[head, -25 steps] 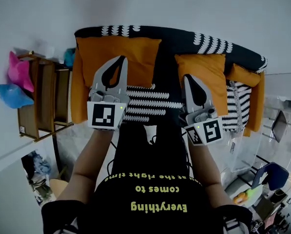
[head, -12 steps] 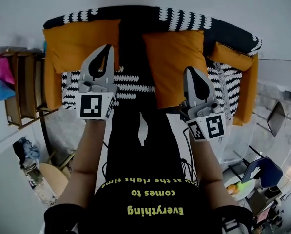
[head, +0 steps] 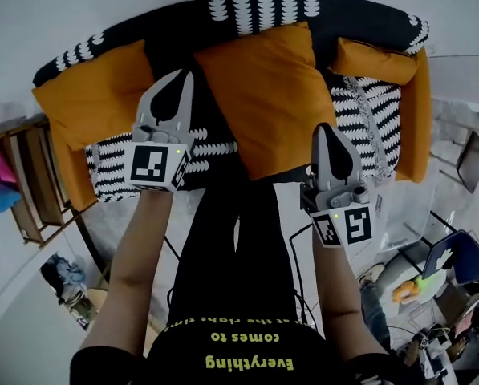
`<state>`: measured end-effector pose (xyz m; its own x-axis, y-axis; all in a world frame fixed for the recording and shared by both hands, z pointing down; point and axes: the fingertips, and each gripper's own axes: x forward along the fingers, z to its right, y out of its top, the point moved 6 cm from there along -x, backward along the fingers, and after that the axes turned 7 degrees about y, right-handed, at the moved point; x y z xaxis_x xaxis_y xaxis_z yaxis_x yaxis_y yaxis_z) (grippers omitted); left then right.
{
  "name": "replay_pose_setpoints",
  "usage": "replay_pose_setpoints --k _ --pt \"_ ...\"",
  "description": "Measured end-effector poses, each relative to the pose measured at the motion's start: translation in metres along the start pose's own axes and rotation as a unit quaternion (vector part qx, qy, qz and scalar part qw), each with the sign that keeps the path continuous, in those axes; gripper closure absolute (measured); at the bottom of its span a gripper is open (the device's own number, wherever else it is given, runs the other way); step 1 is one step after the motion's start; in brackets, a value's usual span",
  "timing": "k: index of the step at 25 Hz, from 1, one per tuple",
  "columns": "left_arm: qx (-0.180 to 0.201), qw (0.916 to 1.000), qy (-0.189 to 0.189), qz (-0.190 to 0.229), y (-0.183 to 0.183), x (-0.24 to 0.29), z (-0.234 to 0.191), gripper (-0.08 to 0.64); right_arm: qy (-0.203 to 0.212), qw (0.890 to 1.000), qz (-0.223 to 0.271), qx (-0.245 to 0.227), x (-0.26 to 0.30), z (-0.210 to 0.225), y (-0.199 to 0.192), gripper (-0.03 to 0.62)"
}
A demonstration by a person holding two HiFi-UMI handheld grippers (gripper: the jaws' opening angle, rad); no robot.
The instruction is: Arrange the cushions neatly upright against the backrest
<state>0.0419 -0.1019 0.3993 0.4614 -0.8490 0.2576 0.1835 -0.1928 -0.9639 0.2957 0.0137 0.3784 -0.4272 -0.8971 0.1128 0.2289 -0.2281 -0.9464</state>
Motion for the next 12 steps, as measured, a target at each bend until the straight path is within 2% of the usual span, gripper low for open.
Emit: replay_pose_setpoints --k 4,7,9,11,12 --pt "0.017 0.9983 -0.049 -0.028 -0.048 0.054 0.025 0.561 -0.074 0.997 -0.024 0.025 -0.024 0.044 -0.058 0.576" --pt "0.034 0.9948 -0.084 -0.046 -0.085 0.095 0.044 0.561 -0.110 0.991 -0.070 0.013 -0.038 0.059 -0.109 0.566" --pt "0.064 0.9909 -0.103 -0.059 -0.109 0.120 0.055 0.560 -0.127 0.986 -0.105 0.014 -0.045 0.065 -0.148 0.546" --pt "0.098 0.9851 -0.116 -0.080 -0.133 0.144 0.065 0.507 -0.144 0.980 -0.136 0.027 -0.051 0.074 -0.186 0.483" --pt "0.121 0.9805 -0.123 -0.094 -0.146 0.155 0.072 0.502 -0.152 0.976 -0.150 0.034 -0.055 0.079 -0.204 0.460"
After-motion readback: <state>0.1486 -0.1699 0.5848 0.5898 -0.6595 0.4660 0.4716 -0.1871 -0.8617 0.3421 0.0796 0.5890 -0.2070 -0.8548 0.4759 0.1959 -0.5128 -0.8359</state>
